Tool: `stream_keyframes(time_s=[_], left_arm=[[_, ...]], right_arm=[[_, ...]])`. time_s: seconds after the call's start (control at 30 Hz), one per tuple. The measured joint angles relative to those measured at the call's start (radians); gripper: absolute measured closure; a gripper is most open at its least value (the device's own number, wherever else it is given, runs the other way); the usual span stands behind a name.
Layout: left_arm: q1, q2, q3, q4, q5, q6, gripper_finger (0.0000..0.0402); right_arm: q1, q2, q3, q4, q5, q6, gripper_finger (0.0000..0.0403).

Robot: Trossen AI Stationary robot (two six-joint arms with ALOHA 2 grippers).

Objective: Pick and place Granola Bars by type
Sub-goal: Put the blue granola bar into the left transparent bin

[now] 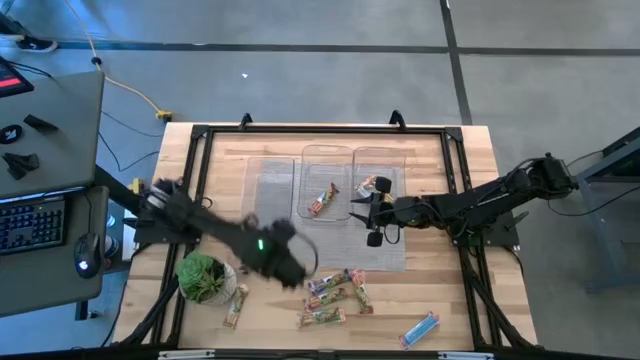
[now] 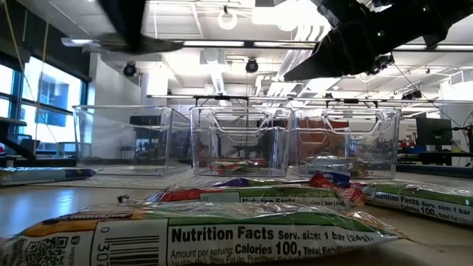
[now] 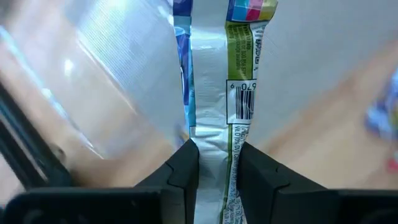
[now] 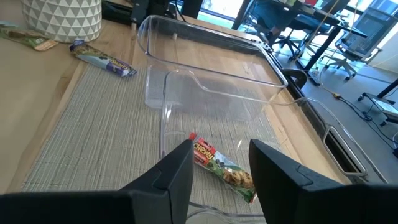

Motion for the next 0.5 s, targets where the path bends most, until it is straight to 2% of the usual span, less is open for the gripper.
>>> stream_keyframes(time_s=[0.07,0.27,0.43,0.5], left_arm=[[0.060,-0.035,-0.004,-0.002,-0.044,0.046,0.0318],[0.257,-0.080,-0.063,-0.006,-0.043,0.243,0.0317],[0.415,-0.075,-0.193,0.017,0.029,0.314,0.0317],[0.457,-0.078,-0.263,0.085,0.054,0.353,0.0317]], right_arm=[[0.000,0.000,0.000,0.001,0.001,0.000,0.0263],[0.000,0.000,0.000,0.002,0.000,0.000,0.0263],[0.000,0.000,0.000,0.002,0.001,0.000,0.0263],[0.000,0.000,0.000,0.002,0.001,0.000,0.0263]])
